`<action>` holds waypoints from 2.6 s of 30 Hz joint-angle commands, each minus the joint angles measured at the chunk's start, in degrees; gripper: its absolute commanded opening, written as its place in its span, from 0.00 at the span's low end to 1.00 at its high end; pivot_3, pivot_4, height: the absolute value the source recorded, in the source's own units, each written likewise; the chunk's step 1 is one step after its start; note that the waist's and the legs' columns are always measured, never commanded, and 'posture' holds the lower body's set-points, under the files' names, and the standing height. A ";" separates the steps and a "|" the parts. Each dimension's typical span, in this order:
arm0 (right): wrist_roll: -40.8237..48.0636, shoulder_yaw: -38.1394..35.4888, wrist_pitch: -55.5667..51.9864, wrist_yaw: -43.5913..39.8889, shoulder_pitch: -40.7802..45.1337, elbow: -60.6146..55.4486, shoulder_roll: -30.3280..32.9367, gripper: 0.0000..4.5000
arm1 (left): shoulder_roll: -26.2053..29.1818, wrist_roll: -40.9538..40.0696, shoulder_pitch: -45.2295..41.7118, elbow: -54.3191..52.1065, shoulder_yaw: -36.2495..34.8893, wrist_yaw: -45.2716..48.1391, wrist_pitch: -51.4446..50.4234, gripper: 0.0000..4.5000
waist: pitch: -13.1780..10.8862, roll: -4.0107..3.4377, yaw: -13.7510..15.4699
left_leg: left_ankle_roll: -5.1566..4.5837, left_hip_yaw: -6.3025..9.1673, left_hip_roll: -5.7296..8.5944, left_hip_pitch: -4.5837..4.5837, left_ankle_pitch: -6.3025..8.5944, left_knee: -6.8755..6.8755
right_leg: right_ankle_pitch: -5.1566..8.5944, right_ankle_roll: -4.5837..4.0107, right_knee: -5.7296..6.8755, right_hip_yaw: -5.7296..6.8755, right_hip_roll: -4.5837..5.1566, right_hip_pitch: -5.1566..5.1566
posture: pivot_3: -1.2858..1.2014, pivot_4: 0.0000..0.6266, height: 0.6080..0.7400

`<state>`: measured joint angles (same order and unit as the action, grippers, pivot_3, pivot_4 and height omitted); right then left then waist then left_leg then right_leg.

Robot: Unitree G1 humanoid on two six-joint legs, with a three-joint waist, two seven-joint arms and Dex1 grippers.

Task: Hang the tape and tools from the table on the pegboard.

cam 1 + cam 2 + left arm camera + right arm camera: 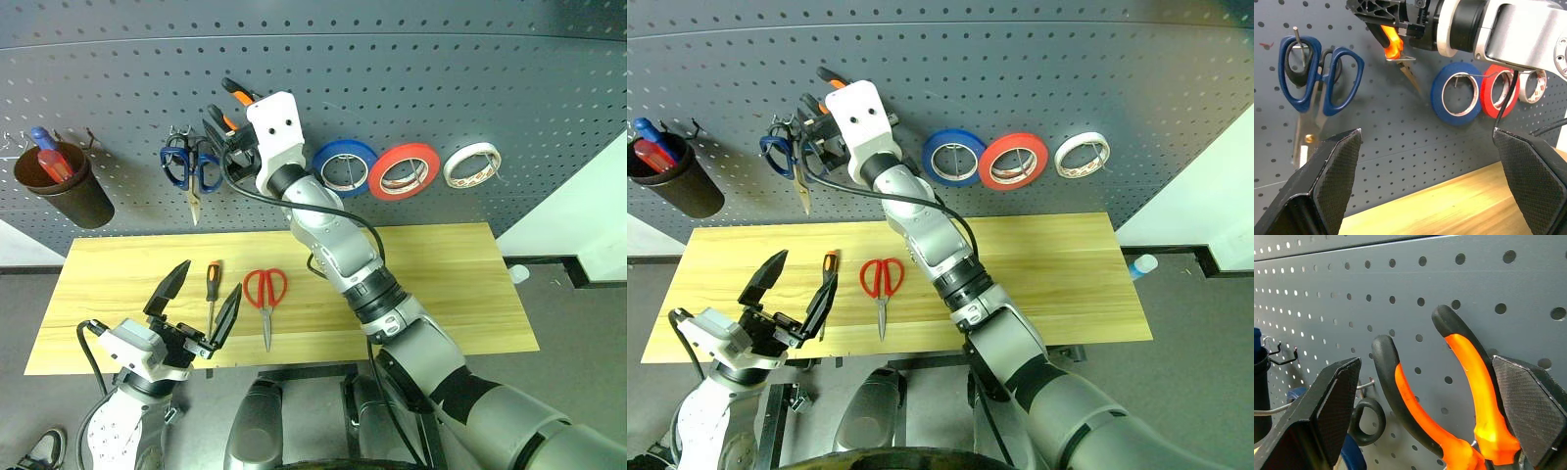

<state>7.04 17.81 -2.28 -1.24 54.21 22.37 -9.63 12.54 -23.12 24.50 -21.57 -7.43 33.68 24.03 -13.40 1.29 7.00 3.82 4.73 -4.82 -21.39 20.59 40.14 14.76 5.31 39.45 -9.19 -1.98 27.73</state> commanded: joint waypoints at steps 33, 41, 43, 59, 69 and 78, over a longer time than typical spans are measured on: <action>-2.27 3.09 -11.65 2.19 -15.32 -27.75 -1.40 0.99 | 0.83 -1.08 -4.25 2.67 0.54 3.33 0.97 1.00 | 0.05 0.06 0.02 | 0.01 0.00 0.00 0.02 0.00 0.01 | -0.01 0.00 -0.02 -0.01 -0.01 -0.06 | 0.65 0.24 0.52; -2.96 5.20 -17.68 1.61 -16.69 -37.02 -0.76 0.99 | 0.54 -0.87 -4.86 3.05 0.62 3.62 0.94 1.00 | 0.06 0.06 0.02 | 0.01 0.00 0.00 0.04 0.00 0.01 | -0.01 0.00 -0.02 -0.01 0.00 -0.07 | 0.65 0.24 0.52; -2.88 5.53 -18.75 1.58 -17.41 -38.60 -0.46 0.99 | 0.66 -0.89 -5.09 3.27 0.51 3.65 0.87 1.00 | 0.07 0.07 0.04 | 0.01 0.00 0.00 0.04 0.00 0.01 | -0.02 0.01 -0.02 -0.01 0.00 -0.08 | 0.65 0.24 0.52; 0.96 2.68 -27.88 -8.90 -32.69 -56.38 11.67 0.99 | 2.03 -1.87 -4.69 3.96 -0.72 3.69 -0.02 1.00 | 0.12 0.09 0.10 | 0.01 0.02 0.00 0.12 -0.01 0.05 | -0.01 0.00 -0.05 -0.01 0.00 -0.25 | 0.65 0.24 0.52; 5.29 0.50 -30.95 -17.43 -43.93 -63.84 22.24 0.99 | 5.14 -3.06 -0.57 2.09 0.08 4.63 -5.06 1.00 | 0.20 0.16 0.09 | 0.00 0.03 0.01 0.25 0.00 0.10 | 0.00 -0.01 -0.08 -0.02 0.00 -0.43 | 0.65 0.24 0.52; 7.64 -2.88 -28.10 -24.47 -48.54 -60.14 28.85 0.99 | 7.48 -2.69 0.20 -0.31 -1.18 -1.69 -18.95 1.00 | 0.37 0.19 0.04 | 0.00 0.04 0.01 0.57 0.00 0.10 | 0.00 -0.01 -0.09 -0.03 0.00 -0.79 | 0.66 0.24 0.52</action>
<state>13.80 16.13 -32.08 -24.79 5.66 -37.51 19.21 20.26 -25.58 24.84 -19.34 -7.60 34.44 7.25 -13.03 1.48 7.05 3.82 4.75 -4.81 -20.56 20.59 40.23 14.76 5.30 39.35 -9.25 -1.98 26.80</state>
